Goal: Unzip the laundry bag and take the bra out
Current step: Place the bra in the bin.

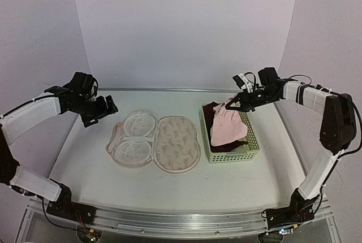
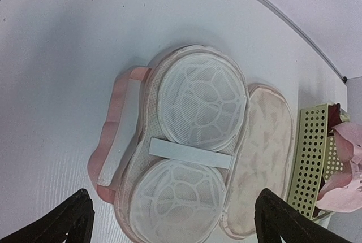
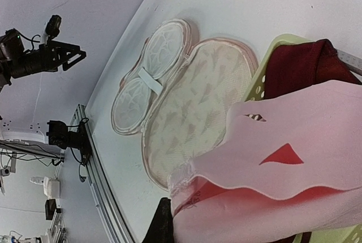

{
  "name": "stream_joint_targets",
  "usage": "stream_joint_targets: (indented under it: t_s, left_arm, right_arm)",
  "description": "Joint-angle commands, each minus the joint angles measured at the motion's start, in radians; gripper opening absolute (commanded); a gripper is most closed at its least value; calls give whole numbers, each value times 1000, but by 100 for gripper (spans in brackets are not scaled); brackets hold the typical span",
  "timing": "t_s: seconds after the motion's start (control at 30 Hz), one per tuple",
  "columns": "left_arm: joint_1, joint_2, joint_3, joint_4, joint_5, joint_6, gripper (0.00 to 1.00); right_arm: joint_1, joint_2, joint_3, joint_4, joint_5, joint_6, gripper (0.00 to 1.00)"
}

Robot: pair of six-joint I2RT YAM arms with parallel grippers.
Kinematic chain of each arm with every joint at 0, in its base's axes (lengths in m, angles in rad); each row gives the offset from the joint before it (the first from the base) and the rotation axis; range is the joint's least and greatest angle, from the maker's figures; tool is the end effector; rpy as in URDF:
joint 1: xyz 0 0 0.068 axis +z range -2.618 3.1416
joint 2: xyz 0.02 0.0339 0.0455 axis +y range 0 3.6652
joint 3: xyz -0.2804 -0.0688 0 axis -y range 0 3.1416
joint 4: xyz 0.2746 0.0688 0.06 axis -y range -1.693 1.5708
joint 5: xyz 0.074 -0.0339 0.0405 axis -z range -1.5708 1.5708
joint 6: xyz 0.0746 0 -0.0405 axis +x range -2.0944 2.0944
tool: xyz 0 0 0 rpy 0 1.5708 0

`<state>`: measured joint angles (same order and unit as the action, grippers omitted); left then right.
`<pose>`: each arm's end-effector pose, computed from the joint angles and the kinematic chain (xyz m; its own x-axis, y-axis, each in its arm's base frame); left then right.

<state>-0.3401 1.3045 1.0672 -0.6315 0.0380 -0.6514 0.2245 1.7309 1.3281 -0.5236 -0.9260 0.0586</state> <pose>0.3037 -0.1105 0.2644 -0.7886 -0.3636 -0.4959 -0.1530 0.8971 -0.4146 0.3886 0.1499 0.2429 -0.8133 -0.1496 -0.5623 -0.5552 0.4887 0.6730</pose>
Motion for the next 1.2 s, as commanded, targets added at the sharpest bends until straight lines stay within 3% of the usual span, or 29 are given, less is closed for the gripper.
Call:
stream_joint_targets:
  t_s: [0.0,0.2,0.47,0.6,0.8,1.17]
  left_arm:
    - [4,-31,39,-5,-19,19,100]
    - [4,-26,43,-5,-21,21,100]
    - [4,-13,47,-5,-17,23,100]
    - [4,-11,48,-4,-19,25,100]
    - [4,-5,51,-4,-15,29,100]
    - [4,21,64,-2,0,39,100]
  right_arm:
    - [-8,52,52,0,-30,-45,0]
    - [-14,142,25,10,15,-41,0]
    - [-24,191,0,7,242,-10,5]
    - [-25,193,-10,4,364,13,16]
    - [-25,156,-32,3,467,33,43]
    - [-24,-7,-9,-77,682,47,58]
